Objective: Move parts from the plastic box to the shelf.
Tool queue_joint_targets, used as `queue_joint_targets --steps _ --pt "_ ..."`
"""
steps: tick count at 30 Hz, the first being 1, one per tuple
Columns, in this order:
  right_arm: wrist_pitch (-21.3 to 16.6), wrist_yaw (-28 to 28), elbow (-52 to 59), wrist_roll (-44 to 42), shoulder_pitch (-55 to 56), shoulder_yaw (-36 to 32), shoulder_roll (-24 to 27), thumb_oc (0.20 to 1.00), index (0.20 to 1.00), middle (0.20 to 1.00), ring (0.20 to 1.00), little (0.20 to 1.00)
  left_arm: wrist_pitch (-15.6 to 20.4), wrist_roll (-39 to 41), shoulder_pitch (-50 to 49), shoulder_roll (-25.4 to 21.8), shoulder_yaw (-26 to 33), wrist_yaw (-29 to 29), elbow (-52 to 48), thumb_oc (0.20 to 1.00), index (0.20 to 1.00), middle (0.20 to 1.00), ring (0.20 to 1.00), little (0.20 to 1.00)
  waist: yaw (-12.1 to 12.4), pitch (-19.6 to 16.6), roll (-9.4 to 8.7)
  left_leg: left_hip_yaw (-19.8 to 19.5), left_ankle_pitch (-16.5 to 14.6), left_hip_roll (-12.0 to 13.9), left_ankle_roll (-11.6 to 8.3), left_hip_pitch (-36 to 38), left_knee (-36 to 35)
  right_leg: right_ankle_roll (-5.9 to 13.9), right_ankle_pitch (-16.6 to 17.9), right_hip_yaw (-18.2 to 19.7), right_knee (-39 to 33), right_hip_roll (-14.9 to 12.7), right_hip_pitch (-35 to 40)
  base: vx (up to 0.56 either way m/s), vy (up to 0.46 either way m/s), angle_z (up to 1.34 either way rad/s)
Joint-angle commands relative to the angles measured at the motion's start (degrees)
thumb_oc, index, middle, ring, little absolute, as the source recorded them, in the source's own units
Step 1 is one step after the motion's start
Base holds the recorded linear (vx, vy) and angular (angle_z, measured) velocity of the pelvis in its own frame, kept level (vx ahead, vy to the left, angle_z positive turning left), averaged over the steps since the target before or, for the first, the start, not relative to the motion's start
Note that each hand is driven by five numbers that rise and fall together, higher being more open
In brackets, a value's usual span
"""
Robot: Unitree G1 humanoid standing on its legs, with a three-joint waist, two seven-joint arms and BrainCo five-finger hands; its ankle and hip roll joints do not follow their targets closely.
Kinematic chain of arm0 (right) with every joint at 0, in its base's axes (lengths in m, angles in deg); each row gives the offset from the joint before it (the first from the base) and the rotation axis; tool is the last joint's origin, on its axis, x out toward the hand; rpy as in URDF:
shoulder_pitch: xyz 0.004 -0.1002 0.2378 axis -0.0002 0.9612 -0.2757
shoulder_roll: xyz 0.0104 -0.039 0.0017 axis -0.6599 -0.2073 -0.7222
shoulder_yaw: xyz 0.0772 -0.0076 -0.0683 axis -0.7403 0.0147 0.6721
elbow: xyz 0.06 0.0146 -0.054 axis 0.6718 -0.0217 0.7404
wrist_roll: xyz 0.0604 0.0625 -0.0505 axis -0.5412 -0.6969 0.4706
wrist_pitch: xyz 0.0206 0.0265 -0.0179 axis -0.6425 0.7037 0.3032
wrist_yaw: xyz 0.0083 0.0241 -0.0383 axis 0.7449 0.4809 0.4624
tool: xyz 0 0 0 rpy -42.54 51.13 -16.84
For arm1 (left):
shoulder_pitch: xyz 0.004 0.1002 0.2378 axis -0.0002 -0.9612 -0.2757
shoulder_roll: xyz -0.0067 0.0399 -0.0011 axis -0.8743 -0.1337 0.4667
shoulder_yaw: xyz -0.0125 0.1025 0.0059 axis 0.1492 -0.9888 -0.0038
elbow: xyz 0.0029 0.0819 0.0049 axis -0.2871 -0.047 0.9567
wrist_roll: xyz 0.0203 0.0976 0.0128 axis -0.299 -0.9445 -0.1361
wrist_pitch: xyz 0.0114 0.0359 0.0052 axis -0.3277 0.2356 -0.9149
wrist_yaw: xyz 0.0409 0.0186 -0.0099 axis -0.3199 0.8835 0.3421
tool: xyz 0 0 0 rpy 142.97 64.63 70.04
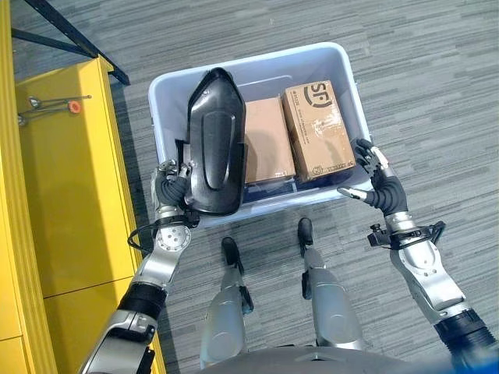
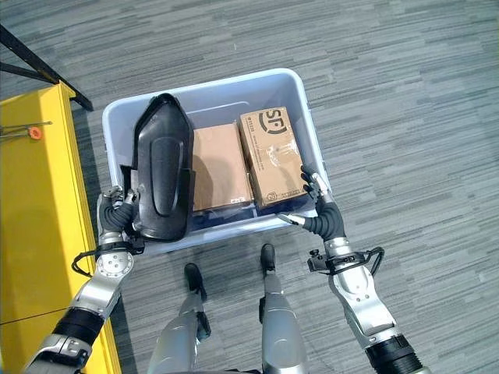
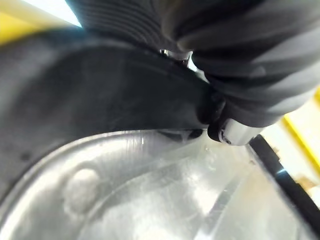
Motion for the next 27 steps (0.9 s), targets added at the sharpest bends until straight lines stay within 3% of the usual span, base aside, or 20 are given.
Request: queue_joint_targets --steps 1,6,16,22,23,27 --pt "-1.48 0.95 2.34 0.20 1.11 -2.20 -0.11 1.000 1.000 1.000 1.000 1.000 5.36 -1.82 2.89 -3.15 3.24 0.51 -2.59 0.200 0.200 0.200 0.200 0.200 0.49 -1.66 -1.97 -2.18 -7.14 1.53 -3.62 9.76 0.42 5.28 -3.49 -1.88 5.59 -5.40 2.65 0.02 -0.011 0.07" --pt "-0.59 2.19 2.53 0.30 1.83 -3.37 0.03 1.000 1.000 1.000 1.000 1.000 6.44 -1.91 -2.18 -3.94 5.90 2.96 -9.49 0.200 0.200 0.200 0.200 0.200 1.67 -3.68 -0.76 -3.26 -7.26 1.59 -3.52 11.32 0.42 5.14 -4.32 -2.82 5.33 -5.63 5.41 0.02 -0.015 0.14" --pt "1.48 4.51 2.06 1.06 2.43 -3.74 0.23 1.000 1.000 1.000 1.000 1.000 7.94 4.12 -9.45 -2.85 5.61 12.26 -16.37 0.200 0.200 0.200 0.200 0.200 3.91 -6.93 1.41 -5.21 -6.34 2.65 -3.93 14.91 0.42 4.17 -8.35 -5.74 8.16 -5.66 10.68 0.01 -0.051 0.13" --pt "1.82 5.95 2.69 0.55 2.22 -3.16 0.98 1.000 1.000 1.000 1.000 1.000 7.62 7.97 -13.67 -1.94 4.11 17.17 -20.99 0.200 0.200 0.200 0.200 0.200 5.14 -7.99 2.51 -7.41 -3.78 4.41 -4.86 15.58 0.47 3.00 -11.12 -8.92 10.21 -4.21 13.08 -0.02 -0.102 0.30" --pt "1.66 6.27 2.75 0.98 0.85 -2.19 1.51 1.000 1.000 1.000 1.000 1.000 7.92 11.34 -14.45 -0.95 2.78 19.25 -22.38 0.200 0.200 0.200 0.200 0.200 5.96 -7.76 2.94 -8.63 -1.95 5.32 -5.33 15.17 0.72 2.30 -12.37 -10.19 11.52 -3.38 13.27 -0.10 -0.138 0.28" --pt "1.35 5.79 1.10 1.53 -5.59 2.24 1.73 1.000 1.000 1.000 1.000 1.000 7.92 12.27 -14.11 -0.29 0.95 19.97 -23.70 0.200 0.200 0.200 0.200 0.200 8.51 -6.36 3.46 -12.95 2.76 6.74 -6.31 11.66 0.92 0.67 -14.26 -12.96 13.89 -1.82 11.95 -0.17 -0.160 0.44"
